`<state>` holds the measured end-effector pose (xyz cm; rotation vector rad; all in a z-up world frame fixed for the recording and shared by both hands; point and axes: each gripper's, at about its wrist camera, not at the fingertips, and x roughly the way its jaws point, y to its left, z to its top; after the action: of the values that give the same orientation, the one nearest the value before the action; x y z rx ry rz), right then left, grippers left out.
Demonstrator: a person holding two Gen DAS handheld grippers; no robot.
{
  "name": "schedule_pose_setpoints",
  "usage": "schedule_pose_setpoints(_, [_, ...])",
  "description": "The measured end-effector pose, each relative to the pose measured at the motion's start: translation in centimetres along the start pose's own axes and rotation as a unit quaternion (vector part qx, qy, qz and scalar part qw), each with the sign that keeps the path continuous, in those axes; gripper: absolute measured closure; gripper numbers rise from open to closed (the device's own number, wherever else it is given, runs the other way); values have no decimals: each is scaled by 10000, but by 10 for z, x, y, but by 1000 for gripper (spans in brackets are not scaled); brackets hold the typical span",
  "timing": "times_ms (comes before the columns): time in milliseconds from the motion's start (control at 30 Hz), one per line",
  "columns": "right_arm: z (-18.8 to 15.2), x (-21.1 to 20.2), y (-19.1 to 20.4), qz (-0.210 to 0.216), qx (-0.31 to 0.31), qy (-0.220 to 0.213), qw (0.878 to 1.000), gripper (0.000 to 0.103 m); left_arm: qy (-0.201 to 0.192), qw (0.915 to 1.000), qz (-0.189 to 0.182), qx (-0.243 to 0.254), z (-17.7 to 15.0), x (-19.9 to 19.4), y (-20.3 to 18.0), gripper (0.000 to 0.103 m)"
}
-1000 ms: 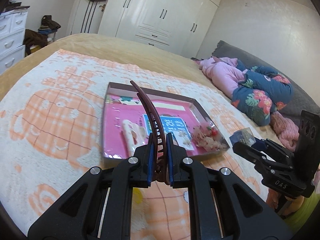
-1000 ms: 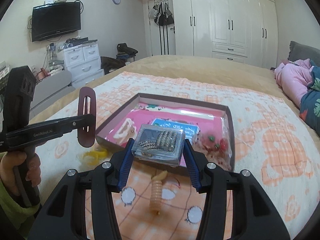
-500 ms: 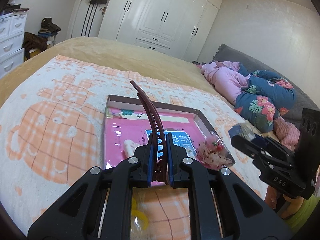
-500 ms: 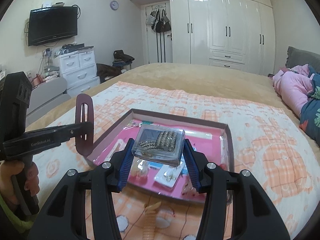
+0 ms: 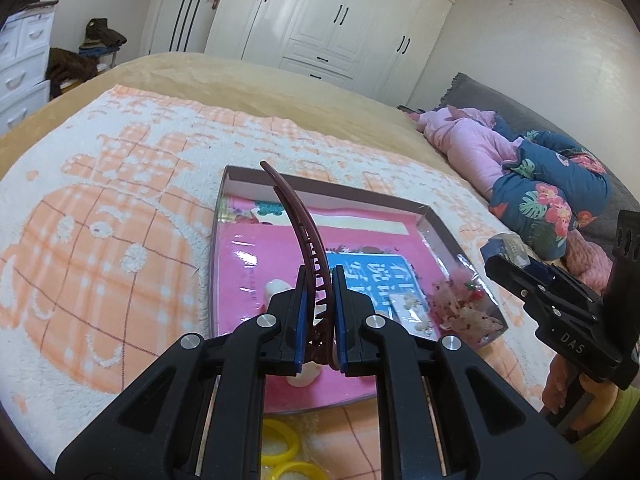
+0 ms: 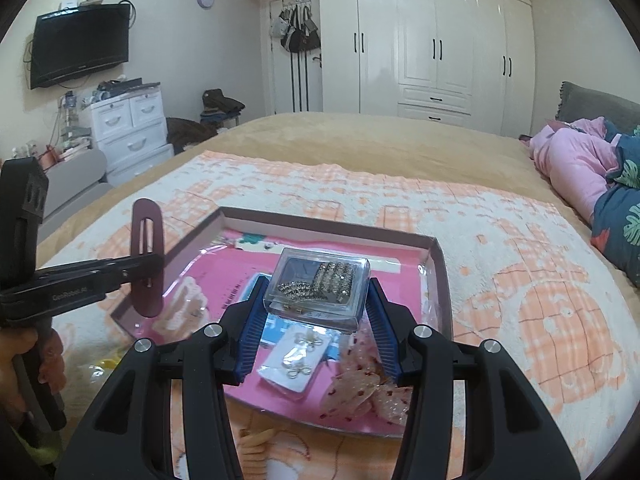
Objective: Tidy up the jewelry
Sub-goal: 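Place the red claw clip in the tray with the left gripper while the right places the hairpin card there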
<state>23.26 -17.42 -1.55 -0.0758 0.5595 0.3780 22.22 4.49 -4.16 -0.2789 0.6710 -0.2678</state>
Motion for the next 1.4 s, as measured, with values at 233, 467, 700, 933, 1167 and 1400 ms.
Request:
schedule_pose_setpoints(233, [-8, 23, -6, -107, 106, 270, 9995, 56, 34, 9999, 98, -102, -1, 8, 11, 97])
schedule_pose_setpoints(467, [-21, 39, -5, -130, 143, 590, 9981, 56, 70, 9997, 138, -168, -3, 11, 17, 97])
schedule_pose_setpoints(700, [-32, 43, -6, -49, 265, 801, 9964, 55, 102, 9997, 171, -159, -5, 14, 17, 96])
schedule_pose_setpoints(933, [-34, 32, -6, -36, 297, 716, 9970, 43, 173, 9993, 244, -241, -6, 17, 22, 96])
schedule_pose_setpoints(1167, [-34, 14, -7, -25, 400, 544, 9977, 34, 177, 9991, 297, -240, -6, 15, 23, 81])
schedule_pose_setpoints(1400, [-27, -18, -6, -38, 474, 111, 9988, 24, -62, 9995, 309, -99, 0, -5, 13, 63])
